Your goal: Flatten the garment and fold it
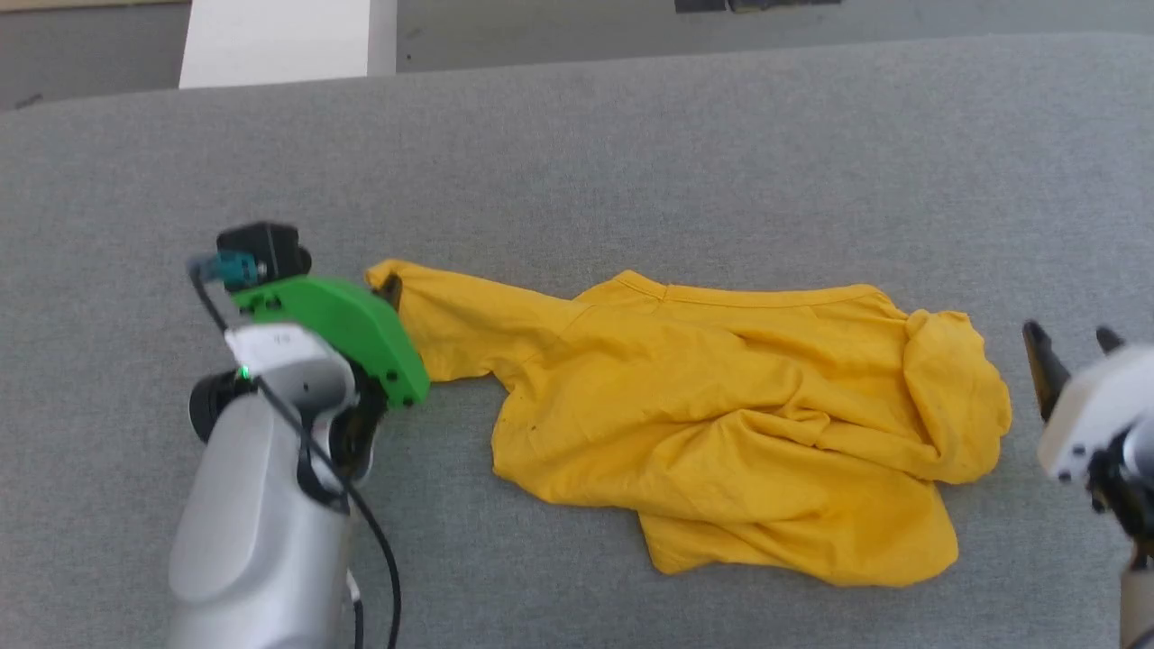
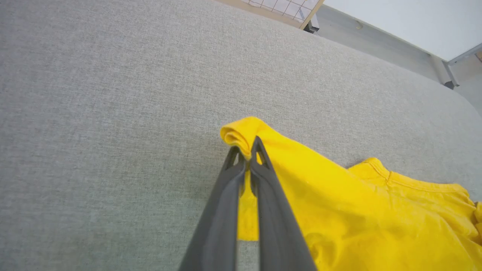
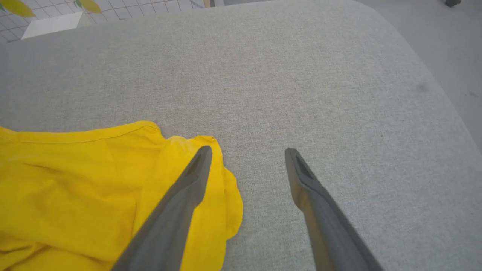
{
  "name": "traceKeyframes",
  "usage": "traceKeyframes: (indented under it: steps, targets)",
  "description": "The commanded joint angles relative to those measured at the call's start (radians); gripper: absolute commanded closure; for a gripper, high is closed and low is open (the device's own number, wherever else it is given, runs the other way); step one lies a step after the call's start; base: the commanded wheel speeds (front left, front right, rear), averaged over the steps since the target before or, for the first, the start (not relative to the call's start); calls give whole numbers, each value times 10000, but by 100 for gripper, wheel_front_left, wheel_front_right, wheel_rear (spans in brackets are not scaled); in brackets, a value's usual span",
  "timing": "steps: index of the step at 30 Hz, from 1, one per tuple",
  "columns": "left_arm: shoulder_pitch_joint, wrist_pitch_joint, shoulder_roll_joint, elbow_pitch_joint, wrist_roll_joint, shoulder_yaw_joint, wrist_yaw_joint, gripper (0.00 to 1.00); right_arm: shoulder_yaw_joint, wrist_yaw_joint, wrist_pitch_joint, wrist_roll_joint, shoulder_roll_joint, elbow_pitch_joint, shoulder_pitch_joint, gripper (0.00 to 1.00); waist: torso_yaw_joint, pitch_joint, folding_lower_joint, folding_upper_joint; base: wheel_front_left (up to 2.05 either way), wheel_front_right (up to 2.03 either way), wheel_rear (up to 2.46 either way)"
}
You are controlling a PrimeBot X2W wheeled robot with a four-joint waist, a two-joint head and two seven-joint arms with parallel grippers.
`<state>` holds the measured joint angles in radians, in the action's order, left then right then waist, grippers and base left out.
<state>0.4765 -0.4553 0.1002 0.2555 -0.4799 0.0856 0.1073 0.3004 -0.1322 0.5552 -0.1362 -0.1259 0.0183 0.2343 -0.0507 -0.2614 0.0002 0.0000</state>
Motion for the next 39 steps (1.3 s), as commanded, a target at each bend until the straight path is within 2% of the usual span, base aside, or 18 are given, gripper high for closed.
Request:
traceKeyframes:
  steps: [1,6,17,18,19,20,26,30,34,39]
  targets:
    - [-388,43,-10,-347,-35,23,99,100,-236,15,212,66,-232,270,416,0,16,-237,-2,0,0,0,0]
    - [-1150,-104,-142,-1435,-112,203,350,100,-1368,15,1099,337,-1182,1543,1415,0,251,-733,-2,0,0,0,0]
    - [-1538,-272,-152,-2130,-78,393,614,100,-3412,15,1865,-5,-1909,3111,2190,0,387,-1043,-2,0,0,0,0]
    - [-1550,-272,-153,-2132,-87,395,620,100,-3481,15,1986,-123,-1940,3193,2212,29,377,-1020,-2,0,0,0,0]
    - [-1561,-267,-157,-2127,-109,398,620,100,-3541,15,2067,-248,-1972,3236,2260,96,356,-971,-2,0,0,0,0]
    - [-1560,-245,-165,-2136,-141,402,605,100,-3576,15,2081,-344,-2009,3230,2305,100,343,-936,-2,0,0,0,0]
    - [-1293,414,-325,-2180,-988,23,405,100,-3439,15,1378,-1021,-2110,2745,2953,100,172,-486,-2,0,0,0,0]
    - [-404,611,-229,-1962,-1411,-304,235,100,-3199,15,1085,-1454,-2171,2422,3935,100,123,-226,-2,0,0,0,0]
    - [1294,516,261,-1443,-1255,-402,50,100,-2696,15,1306,-2012,-1998,2477,5431,100,145,-157,-2,0,0,0,0]
    - [4020,518,864,-340,-751,-384,17,100,-2372,15,1354,-1853,-1865,2876,7711,100,142,-312,-2,0,0,0,0]
